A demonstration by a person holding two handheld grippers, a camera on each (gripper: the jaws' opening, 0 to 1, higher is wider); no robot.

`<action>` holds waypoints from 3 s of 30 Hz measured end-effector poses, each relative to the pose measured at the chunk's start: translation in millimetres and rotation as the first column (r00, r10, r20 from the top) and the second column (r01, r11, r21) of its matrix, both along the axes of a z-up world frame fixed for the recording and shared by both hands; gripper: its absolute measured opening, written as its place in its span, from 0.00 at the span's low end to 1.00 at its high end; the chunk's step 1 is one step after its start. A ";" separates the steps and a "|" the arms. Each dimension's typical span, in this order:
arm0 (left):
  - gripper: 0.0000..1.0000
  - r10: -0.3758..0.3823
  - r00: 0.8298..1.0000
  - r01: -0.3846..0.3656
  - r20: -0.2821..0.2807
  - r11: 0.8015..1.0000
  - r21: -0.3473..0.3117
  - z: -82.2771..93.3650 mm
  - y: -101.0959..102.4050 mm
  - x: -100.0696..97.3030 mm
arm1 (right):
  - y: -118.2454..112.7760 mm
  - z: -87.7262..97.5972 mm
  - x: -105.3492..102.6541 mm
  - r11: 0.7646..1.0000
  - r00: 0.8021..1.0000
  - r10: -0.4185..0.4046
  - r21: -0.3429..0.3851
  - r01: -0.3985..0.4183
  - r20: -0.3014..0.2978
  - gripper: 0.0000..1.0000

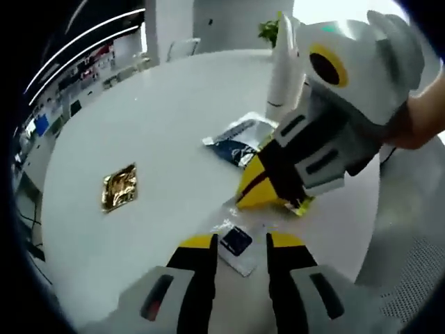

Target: Arrange the skincare products in the storage area until every visible bottle or jar stands upright without overlapping.

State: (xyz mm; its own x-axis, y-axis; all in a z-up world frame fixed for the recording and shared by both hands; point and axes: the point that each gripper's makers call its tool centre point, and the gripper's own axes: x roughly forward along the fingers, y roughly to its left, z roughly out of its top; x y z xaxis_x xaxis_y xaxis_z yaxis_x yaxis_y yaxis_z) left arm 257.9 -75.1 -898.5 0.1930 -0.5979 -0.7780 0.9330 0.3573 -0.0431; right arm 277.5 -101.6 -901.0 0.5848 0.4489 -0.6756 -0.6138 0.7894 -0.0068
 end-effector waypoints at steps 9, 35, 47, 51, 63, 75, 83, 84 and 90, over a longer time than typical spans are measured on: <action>0.26 -0.008 1.000 0.007 0.015 1.000 0.020 -1.9 1.0 2.3 | -0.8 1.7 1.6 1.000 1.000 0.004 -0.006 -0.004 0.013 0.04; 0.26 0.002 1.000 -0.002 0.014 1.000 0.022 -0.1 -1.5 4.0 | -17.5 14.0 0.6 0.999 0.997 -0.044 -0.014 0.045 0.067 0.30; 0.29 -0.003 1.000 0.002 0.019 1.000 0.022 4.6 -2.4 4.2 | -26.9 18.8 -4.6 0.997 0.995 -0.073 -0.005 0.074 0.068 0.33; 0.30 0.004 1.000 -0.004 0.022 1.000 0.018 8.5 -1.9 4.7 | -26.8 21.9 -7.5 0.996 0.994 -0.086 0.016 0.085 0.069 0.37; 0.42 0.034 0.999 -0.034 0.041 0.999 0.006 22.4 5.1 0.9 | -22.7 36.6 -22.2 0.993 0.992 -0.098 0.069 0.092 0.079 0.57; 0.54 0.069 0.997 -0.069 0.040 0.998 0.003 32.0 19.2 -15.2 | -31.9 42.7 -59.3 0.976 0.985 -0.170 0.140 0.163 0.032 0.79; 0.62 0.111 0.993 -0.110 0.029 0.994 -0.026 41.7 25.9 -24.1 | -49.2 57.9 -86.4 0.954 0.968 -0.250 0.181 0.241 0.029 0.87; 0.63 0.117 0.993 -0.116 0.027 0.993 -0.031 42.9 27.4 -25.8 | -51.4 59.1 -89.1 0.951 0.966 -0.258 0.184 0.249 0.027 0.88; 0.68 0.150 0.988 -0.149 0.018 0.987 -0.051 48.7 34.5 -33.7 | -77.4 68.0 -103.9 0.926 0.941 -0.336 0.192 0.324 0.032 0.93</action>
